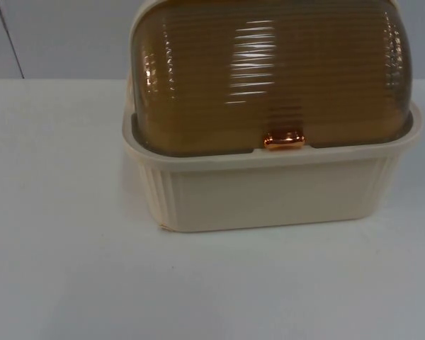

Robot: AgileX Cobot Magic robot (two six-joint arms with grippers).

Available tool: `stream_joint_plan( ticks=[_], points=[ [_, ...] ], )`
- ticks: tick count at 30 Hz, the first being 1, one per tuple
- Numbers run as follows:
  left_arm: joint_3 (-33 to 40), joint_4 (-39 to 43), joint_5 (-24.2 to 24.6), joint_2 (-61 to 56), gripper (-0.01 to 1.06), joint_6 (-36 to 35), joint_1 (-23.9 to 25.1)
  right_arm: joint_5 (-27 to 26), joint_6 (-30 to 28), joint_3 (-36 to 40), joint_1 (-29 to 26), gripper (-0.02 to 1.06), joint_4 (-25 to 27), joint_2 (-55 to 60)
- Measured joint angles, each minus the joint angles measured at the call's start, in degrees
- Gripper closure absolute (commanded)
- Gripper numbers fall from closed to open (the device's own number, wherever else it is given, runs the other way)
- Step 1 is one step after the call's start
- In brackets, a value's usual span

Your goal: Open the box lid with the left hand, place the block into the box with the right hand, then close the box lid with the left hand.

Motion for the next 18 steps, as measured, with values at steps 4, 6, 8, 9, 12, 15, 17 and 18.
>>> stream_joint_plan(
  ticks=[4,6,8,9,12,15,17,18],
  points=[
    [2.48,0.0,-0.12,0.0,0.0,0.0,0.0,-2.19,0.0,0.33,0.0,-0.01,0.0,0.0],
    [3.25,0.0,-0.12,0.0,0.0,0.0,0.0,-3.16,0.0,0.55,0.0,-0.01,0.0,0.0],
    [3.35,0.0,-0.7,0.0,0.0,0.0,0.0,-3.83,0.0,1.03,0.0,-0.01,0.0,0.0],
    [3.35,0.0,-0.95,0.0,0.0,0.0,0.0,-4.33,0.0,1.55,0.0,-0.01,0.0,0.0],
    [3.46,0.0,-1.19,0.0,0.0,0.0,0.0,-4.7,0.0,2.09,0.0,-0.01,0.0,0.0],
    [3.55,0.0,-1.63,0.06,0.0,0.0,0.0,-4.81,0.0,2.09,0.0,-0.01,0.0,0.0],
    [4.58,0.0,-3.9,0.06,0.0,0.0,0.0,-4.81,0.0,2.09,0.0,-0.01,0.0,0.0],
    [5.13,0.0,-4.29,0.06,0.0,0.0,0.0,-4.81,0.0,2.09,0.0,-0.01,0.0,0.0]
  ],
)
